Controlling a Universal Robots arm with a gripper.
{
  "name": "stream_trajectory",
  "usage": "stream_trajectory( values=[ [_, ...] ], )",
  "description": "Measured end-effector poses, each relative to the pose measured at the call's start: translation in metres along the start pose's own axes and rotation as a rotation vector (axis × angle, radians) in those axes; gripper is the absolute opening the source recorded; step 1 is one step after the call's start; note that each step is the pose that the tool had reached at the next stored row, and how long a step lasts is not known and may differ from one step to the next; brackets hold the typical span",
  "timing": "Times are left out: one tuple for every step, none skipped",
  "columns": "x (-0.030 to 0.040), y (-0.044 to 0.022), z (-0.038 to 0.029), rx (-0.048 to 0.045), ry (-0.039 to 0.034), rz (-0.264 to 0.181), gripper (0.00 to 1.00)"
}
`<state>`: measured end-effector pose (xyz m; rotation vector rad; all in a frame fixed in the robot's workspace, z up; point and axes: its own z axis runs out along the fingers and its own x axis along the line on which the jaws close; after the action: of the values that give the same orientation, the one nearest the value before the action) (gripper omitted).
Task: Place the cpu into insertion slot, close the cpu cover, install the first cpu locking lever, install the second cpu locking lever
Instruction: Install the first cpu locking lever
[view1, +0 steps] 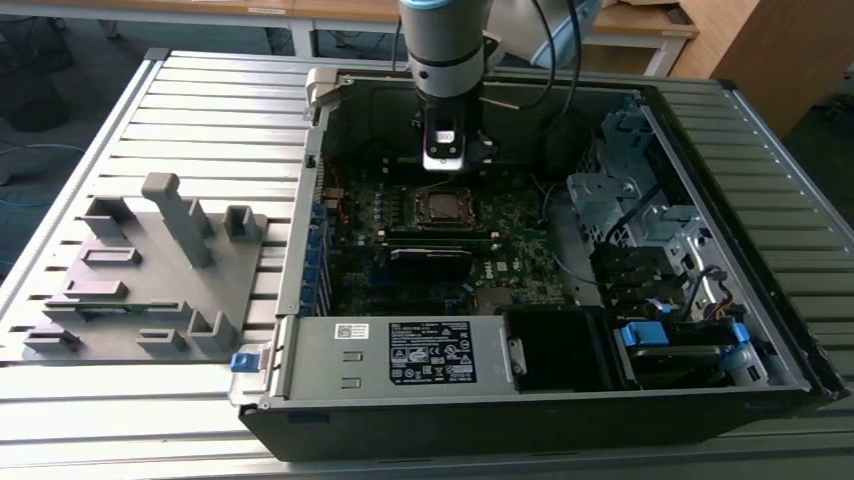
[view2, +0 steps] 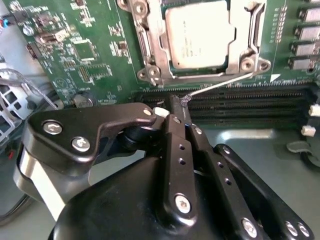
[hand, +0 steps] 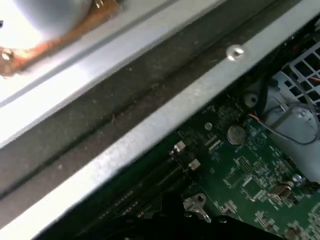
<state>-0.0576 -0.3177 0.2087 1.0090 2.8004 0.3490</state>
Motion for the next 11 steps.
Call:
stream_trajectory(
  values=[
    [-0.0009, -0.0011, -0.0002, -0.0093, 0.0076, 0.003, 0.1],
    [-0.0017, -0.002, -0.0004, -0.0154, 0.0125, 0.004, 0.1],
    [-0.0024, -0.0029, -0.0006, -0.0192, 0.0155, 0.005, 0.1],
    [-0.0031, -0.0037, -0.0006, -0.0217, 0.0175, 0.006, 0.1],
    [-0.0037, -0.0044, -0.0006, -0.0229, 0.0183, 0.006, 0.1],
    [-0.0042, -0.0051, -0.0005, -0.0235, 0.0188, 0.006, 0.1],
    [-0.0046, -0.0057, -0.0003, -0.0236, 0.019, 0.007, 0.1],
    [-0.0048, -0.0061, 0.0001, -0.024, 0.0192, 0.007, 0.1],
    [-0.0048, -0.0063, 0.0006, -0.0241, 0.0192, 0.007, 0.1],
    [-0.0049, -0.0065, 0.001, -0.0243, 0.0193, 0.007, 0.1],
    [-0.0049, -0.0066, 0.0013, -0.0253, 0.0204, 0.007, 0.1]
  ],
)
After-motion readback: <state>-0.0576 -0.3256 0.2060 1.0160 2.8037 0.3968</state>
